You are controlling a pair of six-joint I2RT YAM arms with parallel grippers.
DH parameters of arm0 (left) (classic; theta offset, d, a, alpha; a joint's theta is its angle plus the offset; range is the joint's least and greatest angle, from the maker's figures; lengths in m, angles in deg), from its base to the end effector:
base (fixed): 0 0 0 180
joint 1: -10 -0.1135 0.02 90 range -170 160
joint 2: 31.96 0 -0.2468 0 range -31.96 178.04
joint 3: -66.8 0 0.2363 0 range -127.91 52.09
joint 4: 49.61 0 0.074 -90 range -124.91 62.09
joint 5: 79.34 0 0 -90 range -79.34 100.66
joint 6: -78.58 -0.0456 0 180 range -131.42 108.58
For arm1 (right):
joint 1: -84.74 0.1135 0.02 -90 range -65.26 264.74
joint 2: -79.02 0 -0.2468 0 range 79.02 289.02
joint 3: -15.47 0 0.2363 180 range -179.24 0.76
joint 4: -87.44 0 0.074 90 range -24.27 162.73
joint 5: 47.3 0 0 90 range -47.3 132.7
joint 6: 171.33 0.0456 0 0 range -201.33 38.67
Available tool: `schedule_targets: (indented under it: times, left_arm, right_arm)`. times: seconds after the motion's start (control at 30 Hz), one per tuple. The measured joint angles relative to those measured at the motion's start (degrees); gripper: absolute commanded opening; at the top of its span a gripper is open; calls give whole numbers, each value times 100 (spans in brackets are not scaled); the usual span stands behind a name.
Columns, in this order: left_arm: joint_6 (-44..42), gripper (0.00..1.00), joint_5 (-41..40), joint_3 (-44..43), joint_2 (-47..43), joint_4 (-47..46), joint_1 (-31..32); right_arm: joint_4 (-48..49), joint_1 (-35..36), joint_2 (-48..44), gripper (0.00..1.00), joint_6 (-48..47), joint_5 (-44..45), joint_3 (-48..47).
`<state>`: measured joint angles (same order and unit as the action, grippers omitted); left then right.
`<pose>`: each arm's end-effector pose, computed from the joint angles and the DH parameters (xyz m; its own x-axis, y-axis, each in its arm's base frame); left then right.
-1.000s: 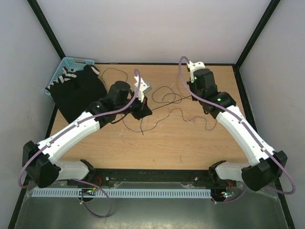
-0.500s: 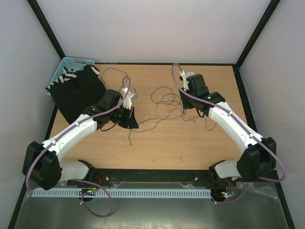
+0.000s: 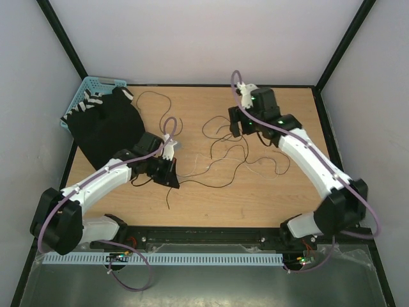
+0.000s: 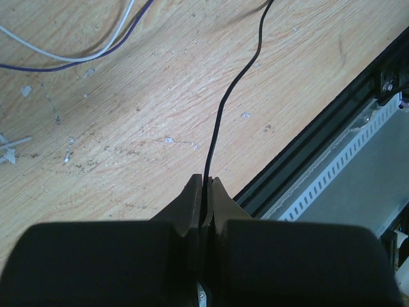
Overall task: Zip-tie the wires
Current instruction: Straighten the cable at the center of the board.
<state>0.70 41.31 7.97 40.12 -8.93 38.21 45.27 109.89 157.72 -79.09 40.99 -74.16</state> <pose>0.2012 -0.1343 0.2026 -0.8373 0.2442 -0.4891 0.5067 0.6827 -0.5265 0.2763 0.1312 0.3383 -0.4866 -0.1853 -0.8537 -0.4292 0.9019 0.0489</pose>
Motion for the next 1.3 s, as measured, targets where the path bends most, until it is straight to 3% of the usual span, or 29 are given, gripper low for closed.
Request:
schedule_targets:
  times: [0.27, 0.6, 1.0, 1.3]
  left_arm:
    - [20, 0, 0, 155, -103, 24, 13]
    - [138, 0, -120, 188, -197, 22, 50]
    - [149, 0, -177, 208, -210, 22, 55]
    - [177, 0, -227, 210, -284, 22, 66]
  right_arm:
    - [437, 546, 1648, 73, 396, -201, 24]
    - [911, 811, 2697, 66, 721, 114, -96]
    - [1141, 1088, 3471, 58, 872, 350, -356]
    - [1237, 1099, 3724, 41, 935, 437, -428]
